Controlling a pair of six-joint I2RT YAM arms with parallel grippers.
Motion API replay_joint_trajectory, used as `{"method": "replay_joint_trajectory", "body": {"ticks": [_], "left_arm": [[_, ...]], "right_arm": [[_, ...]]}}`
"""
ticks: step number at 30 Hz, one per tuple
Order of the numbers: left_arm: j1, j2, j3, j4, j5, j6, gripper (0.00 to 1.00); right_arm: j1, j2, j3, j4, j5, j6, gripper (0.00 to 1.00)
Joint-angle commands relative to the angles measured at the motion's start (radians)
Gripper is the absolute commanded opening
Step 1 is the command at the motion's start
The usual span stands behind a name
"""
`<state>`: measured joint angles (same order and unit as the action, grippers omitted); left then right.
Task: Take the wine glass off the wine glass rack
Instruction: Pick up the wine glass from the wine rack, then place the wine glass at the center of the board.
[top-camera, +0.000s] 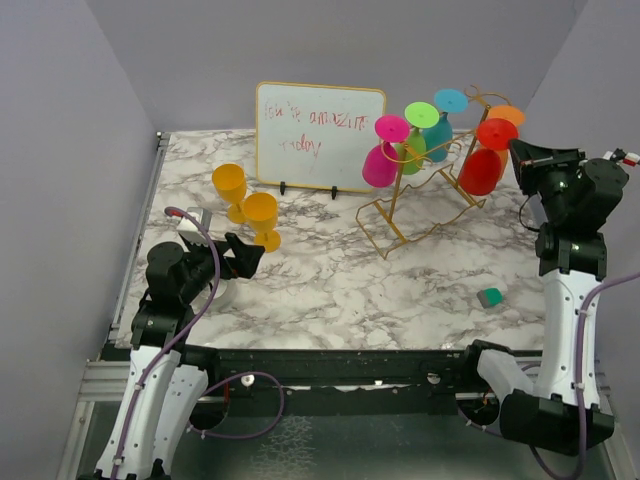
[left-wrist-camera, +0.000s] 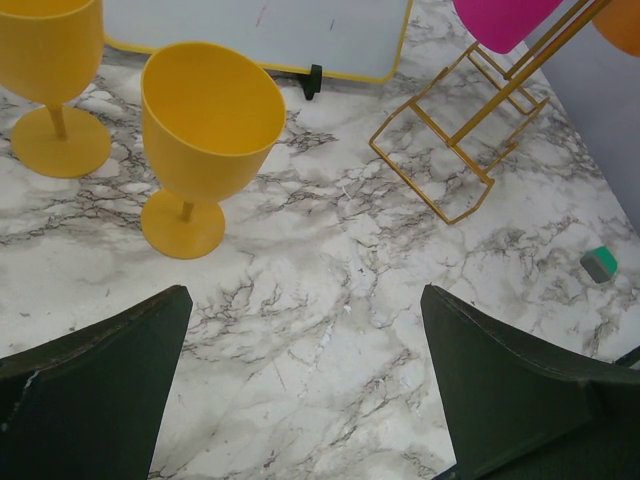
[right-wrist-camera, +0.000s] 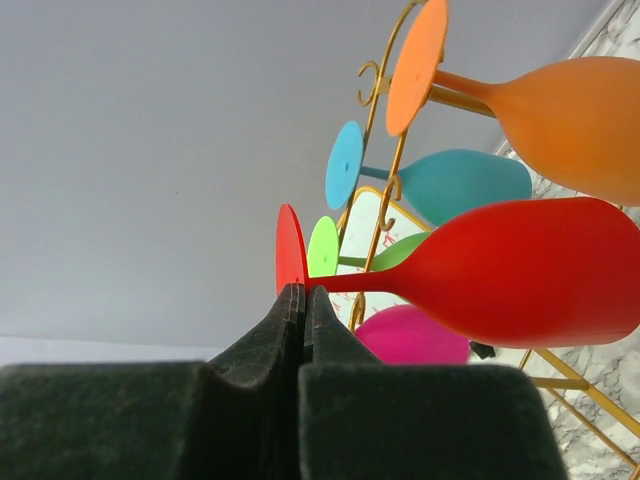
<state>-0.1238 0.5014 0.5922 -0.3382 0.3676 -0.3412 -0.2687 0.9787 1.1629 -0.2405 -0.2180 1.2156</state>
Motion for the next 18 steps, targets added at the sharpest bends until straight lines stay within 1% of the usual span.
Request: {"method": "replay_joint_trajectory", "body": {"ticks": [1, 8, 13, 16, 18], "left_arm": [[0.006, -0.008, 0.003, 0.013, 0.001, -0.004, 0.99], [0.007, -0.009, 0.003, 0.013, 0.004, -0.004, 0.99], [0.007, -0.011, 0.003, 0.014, 0.006, -0.004, 0.99], [0.006, -0.012, 0.002, 0.016, 0.012, -0.004, 0.99], [0.007, -0.012, 0.003, 0.016, 0.014, -0.005, 0.99]], "right_arm": [[-0.005, -0.046, -0.01, -0.057, -0.021, -0.045, 0.01], [-0.006, -0.127, -0.031, -0.12, -0.038, -0.091, 0.01], [-0.004, -0.196, -0.06, -0.213, -0.038, -0.149, 0.01], [-0.004, -0.249, -0.062, -0.307, -0.042, -0.177, 0.01], [-0.001, -0.29, -0.078, -0.325, -0.062, -0.207, 0.01]]}}
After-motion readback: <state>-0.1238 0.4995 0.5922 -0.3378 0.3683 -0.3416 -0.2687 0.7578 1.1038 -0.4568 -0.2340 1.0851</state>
